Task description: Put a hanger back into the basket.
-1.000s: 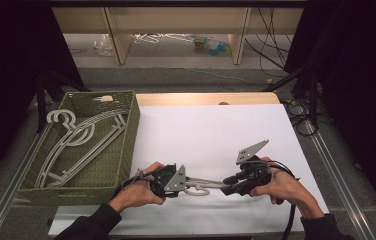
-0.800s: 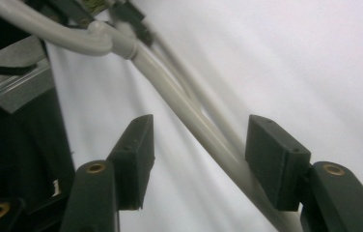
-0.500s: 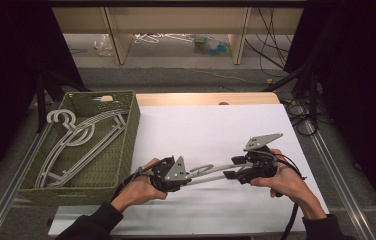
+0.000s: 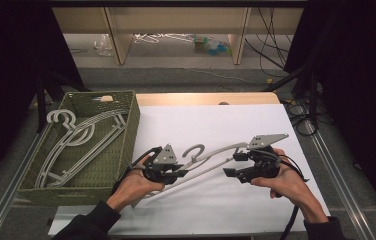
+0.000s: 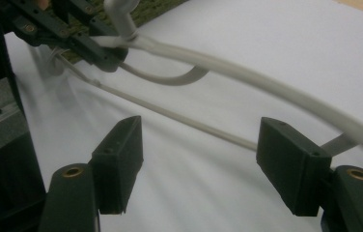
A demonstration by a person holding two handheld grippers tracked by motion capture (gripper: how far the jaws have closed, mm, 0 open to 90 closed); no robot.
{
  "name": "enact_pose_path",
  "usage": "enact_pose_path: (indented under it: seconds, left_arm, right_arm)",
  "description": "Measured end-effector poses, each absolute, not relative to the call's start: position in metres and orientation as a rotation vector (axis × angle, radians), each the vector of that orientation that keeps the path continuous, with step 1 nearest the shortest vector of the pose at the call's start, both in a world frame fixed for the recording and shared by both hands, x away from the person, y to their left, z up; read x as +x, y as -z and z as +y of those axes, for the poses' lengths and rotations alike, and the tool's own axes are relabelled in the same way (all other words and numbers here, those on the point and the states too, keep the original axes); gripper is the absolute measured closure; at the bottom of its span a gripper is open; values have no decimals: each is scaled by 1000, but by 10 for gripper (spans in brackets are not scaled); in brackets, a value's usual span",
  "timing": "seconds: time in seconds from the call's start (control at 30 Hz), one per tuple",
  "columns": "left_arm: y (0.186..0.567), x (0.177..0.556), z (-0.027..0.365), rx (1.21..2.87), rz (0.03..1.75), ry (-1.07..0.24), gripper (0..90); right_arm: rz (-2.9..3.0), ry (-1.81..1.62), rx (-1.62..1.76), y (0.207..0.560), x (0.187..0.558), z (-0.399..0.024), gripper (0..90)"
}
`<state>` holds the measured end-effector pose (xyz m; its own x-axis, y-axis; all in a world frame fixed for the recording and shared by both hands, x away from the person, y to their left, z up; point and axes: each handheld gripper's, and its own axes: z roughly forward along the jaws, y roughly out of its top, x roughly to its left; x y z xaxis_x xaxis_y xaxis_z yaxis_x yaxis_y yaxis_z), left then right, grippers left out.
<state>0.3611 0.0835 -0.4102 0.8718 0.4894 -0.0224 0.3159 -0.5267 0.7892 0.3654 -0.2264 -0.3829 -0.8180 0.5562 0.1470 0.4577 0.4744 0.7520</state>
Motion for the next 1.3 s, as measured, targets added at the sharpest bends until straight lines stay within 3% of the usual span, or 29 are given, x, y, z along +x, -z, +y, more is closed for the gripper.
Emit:
enact_pose_path:
  seconds: [0.2, 0.5, 0.83, 1.3]
  left_arm:
    - [403, 364, 96, 2066, 674, -168, 786]
    - [394, 365, 112, 1971, 736, -132, 786]
    - [381, 364, 129, 1865, 804, -99, 786]
    - [364, 356, 151, 1732, 871, -39, 787]
  right_arm:
    - [2578, -1264, 897, 387, 360, -222, 320]
    - [2562, -1286, 864, 394, 352, -214, 307]
    - [2530, -1295, 887, 405, 348, -213, 234]
    - [2533, -1274, 886, 412, 341, -213, 242]
